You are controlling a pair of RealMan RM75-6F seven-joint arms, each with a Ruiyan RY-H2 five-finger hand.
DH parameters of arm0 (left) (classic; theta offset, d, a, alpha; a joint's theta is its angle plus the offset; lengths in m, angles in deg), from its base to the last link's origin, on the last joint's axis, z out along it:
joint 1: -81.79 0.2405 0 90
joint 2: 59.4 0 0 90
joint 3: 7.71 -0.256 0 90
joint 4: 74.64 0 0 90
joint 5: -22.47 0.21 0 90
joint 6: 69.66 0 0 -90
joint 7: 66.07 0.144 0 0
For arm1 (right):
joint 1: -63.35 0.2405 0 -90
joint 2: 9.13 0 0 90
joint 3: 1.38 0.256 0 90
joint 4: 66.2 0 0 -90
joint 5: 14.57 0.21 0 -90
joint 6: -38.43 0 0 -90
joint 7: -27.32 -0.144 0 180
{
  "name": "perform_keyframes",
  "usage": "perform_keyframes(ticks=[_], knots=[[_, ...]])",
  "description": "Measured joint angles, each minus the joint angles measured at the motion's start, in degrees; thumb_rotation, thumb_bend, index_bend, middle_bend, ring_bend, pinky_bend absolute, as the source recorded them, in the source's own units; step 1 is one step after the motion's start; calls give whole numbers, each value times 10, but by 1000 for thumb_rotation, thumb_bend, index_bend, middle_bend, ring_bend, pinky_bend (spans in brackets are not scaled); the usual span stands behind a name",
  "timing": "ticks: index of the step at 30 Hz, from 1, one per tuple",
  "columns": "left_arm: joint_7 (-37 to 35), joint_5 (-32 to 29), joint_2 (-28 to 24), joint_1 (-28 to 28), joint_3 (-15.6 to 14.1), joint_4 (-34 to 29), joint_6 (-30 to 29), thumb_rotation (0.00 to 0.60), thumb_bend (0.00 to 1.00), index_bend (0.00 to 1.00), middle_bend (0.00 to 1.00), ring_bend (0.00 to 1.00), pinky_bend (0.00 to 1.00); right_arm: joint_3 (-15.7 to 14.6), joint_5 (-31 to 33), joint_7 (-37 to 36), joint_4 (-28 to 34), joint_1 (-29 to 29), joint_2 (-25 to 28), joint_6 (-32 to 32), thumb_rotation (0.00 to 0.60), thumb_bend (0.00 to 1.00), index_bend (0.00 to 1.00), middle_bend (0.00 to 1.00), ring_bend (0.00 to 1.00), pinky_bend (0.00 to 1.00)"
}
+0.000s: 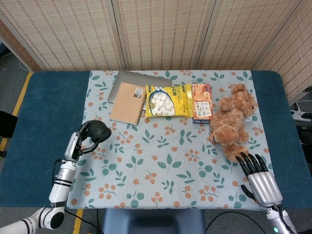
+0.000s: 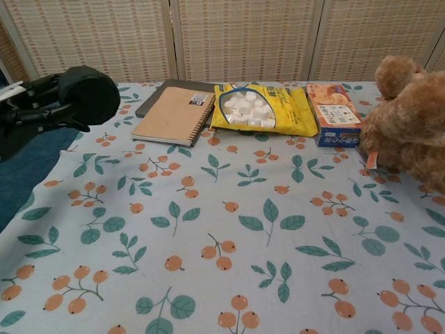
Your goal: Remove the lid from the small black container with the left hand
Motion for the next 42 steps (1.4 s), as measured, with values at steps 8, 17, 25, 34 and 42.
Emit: perform_keyframes(ticks=[8, 17, 25, 34, 42], knots=[[-387, -23, -132, 3, 44, -84, 243, 600, 618, 433, 504, 388, 389, -3, -7, -5, 1, -2, 2, 5, 600, 178, 0, 0, 0, 0], [-534, -37, -189, -2, 92, -99, 389, 600, 618, 421, 493, 385, 384, -6, -16, -16, 0, -4, 8, 12, 600, 178, 0, 0, 0, 0], [-402, -20, -175, 6, 80, -102, 311, 600, 618, 428, 493, 385, 391, -7, -18, -19, 0, -4, 10, 12, 600, 179, 0, 0, 0, 0], [62, 49, -87, 14, 44, -17, 104, 600, 617, 451, 507, 403, 416, -10, -24, -17, 1, -6, 9, 14, 600, 178, 0, 0, 0, 0], [561, 164, 43, -1, -13, 281, -85, 600, 608, 429, 477, 390, 394, -15, -35, -21, 2, -9, 12, 20, 600, 179, 0, 0, 0, 0]])
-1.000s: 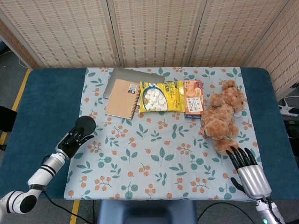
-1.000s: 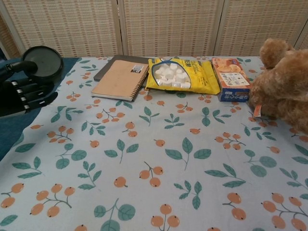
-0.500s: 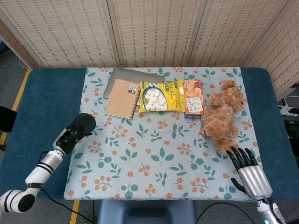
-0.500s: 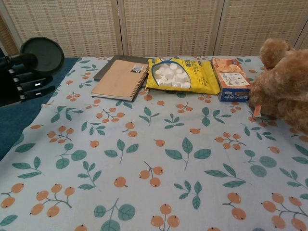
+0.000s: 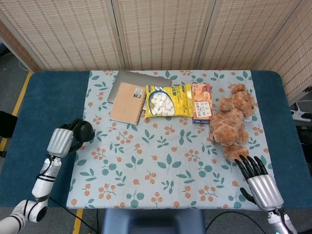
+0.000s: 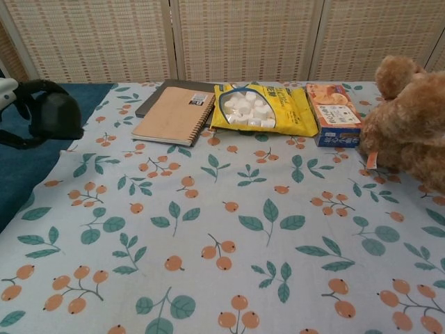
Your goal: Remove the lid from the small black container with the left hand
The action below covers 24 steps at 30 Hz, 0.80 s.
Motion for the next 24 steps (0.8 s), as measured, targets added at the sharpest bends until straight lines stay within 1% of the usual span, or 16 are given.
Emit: perform_keyframes(ticks=[1, 3, 4, 7, 8, 11, 14, 16, 19, 24], knots=[[54, 15, 23, -3, -10, 57, -24, 600, 602, 426, 475, 388, 390, -1, -2, -2, 0, -1, 1, 2, 600, 179, 0, 0, 0, 0], [117, 35, 59, -8, -24, 136, -58, 600, 577, 414, 463, 379, 373, -2, -6, -5, 0, -2, 2, 5, 600, 179, 0, 0, 0, 0], [148, 47, 84, -11, -34, 179, -80, 600, 569, 407, 457, 373, 366, -2, -7, -7, -1, -2, 3, 6, 600, 178, 0, 0, 0, 0], [185, 60, 142, -14, -51, 247, -123, 600, 541, 369, 424, 343, 344, -2, -10, -13, -2, -4, 5, 10, 600, 178, 0, 0, 0, 0], [185, 61, 151, -14, -54, 256, -127, 600, 536, 362, 418, 338, 338, -3, -11, -14, -2, -4, 6, 10, 600, 178, 0, 0, 0, 0], [154, 52, 162, -12, -59, 252, -118, 600, 520, 331, 389, 321, 306, -4, -14, -15, -3, -4, 7, 12, 600, 179, 0, 0, 0, 0], [103, 31, 167, -9, -61, 212, -91, 600, 517, 318, 373, 312, 289, -4, -15, -15, -4, -4, 6, 10, 600, 178, 0, 0, 0, 0], [82, 12, 172, -8, -61, 184, -74, 600, 517, 315, 371, 310, 287, -4, -16, -15, -4, -5, 6, 10, 600, 179, 0, 0, 0, 0], [84, -4, 179, -8, -61, 172, -65, 600, 517, 312, 370, 306, 266, -4, -18, -15, -4, -6, 6, 12, 600, 178, 0, 0, 0, 0], [99, -4, 190, -10, -72, 198, -67, 600, 510, 295, 360, 292, 221, -5, -22, -17, -4, -7, 7, 15, 600, 179, 0, 0, 0, 0]])
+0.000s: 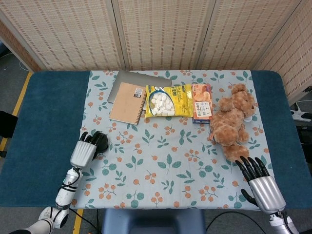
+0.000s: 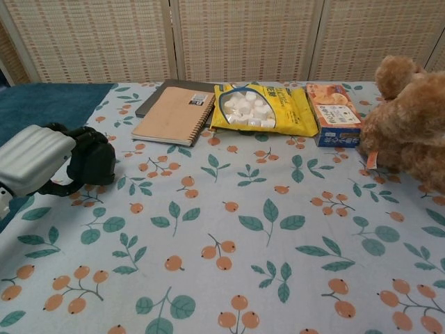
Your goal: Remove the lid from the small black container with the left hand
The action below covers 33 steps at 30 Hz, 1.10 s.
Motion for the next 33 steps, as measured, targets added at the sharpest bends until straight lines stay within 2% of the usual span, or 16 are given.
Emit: perform_keyframes(ticks=[5, 9, 14, 17, 22, 25, 33], knots=[[5, -4, 1, 6, -14, 4, 6, 600, 479, 240, 336, 255, 188, 1, 0, -1, -1, 0, 0, -1, 600, 178, 0, 0, 0, 0], [19, -10, -12, 11, -19, -27, 21, 600, 440, 158, 254, 174, 134, 1, -1, -1, -1, 0, 0, -2, 600, 179, 0, 0, 0, 0], [57, -31, -49, 17, -22, -112, 65, 600, 374, 12, 88, 23, 77, -1, -4, -1, 0, 0, 0, -3, 600, 179, 0, 0, 0, 0], [88, -55, -83, 19, -21, -191, 104, 600, 354, 0, 13, 0, 73, -2, -5, 0, 0, -1, 0, -2, 600, 179, 0, 0, 0, 0], [155, -108, -147, 21, -17, -322, 164, 600, 323, 0, 0, 0, 73, -2, -6, 0, 0, -2, 0, -1, 600, 179, 0, 0, 0, 0], [181, -135, -181, 21, -17, -374, 192, 600, 314, 0, 0, 0, 69, -1, -6, 1, 0, -2, -1, -2, 600, 179, 0, 0, 0, 0], [217, -177, -230, 17, -25, -452, 226, 600, 315, 0, 0, 0, 65, -1, -7, 2, 0, -3, -1, -1, 600, 178, 0, 0, 0, 0]])
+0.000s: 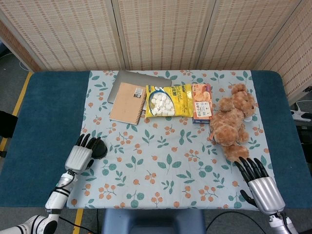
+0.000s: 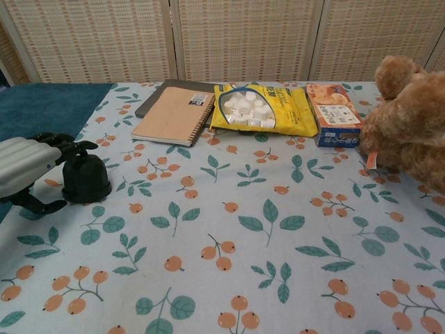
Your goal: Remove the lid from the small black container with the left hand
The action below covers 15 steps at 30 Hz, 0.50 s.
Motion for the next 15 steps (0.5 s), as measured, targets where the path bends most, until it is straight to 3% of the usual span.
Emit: perform_keyframes(ticks=[6, 15], knots=[[-11, -7, -25, 1, -6, -53, -1, 600, 320, 0, 0, 0, 73, 0, 0, 1, 0, -1, -1, -1, 600, 179, 0, 0, 0, 0], [-117, 81, -26, 6, -17, -38, -68, 600, 319, 0, 0, 0, 74, 0, 1, 5, 1, 0, -2, -5, 600, 178, 0, 0, 0, 0]])
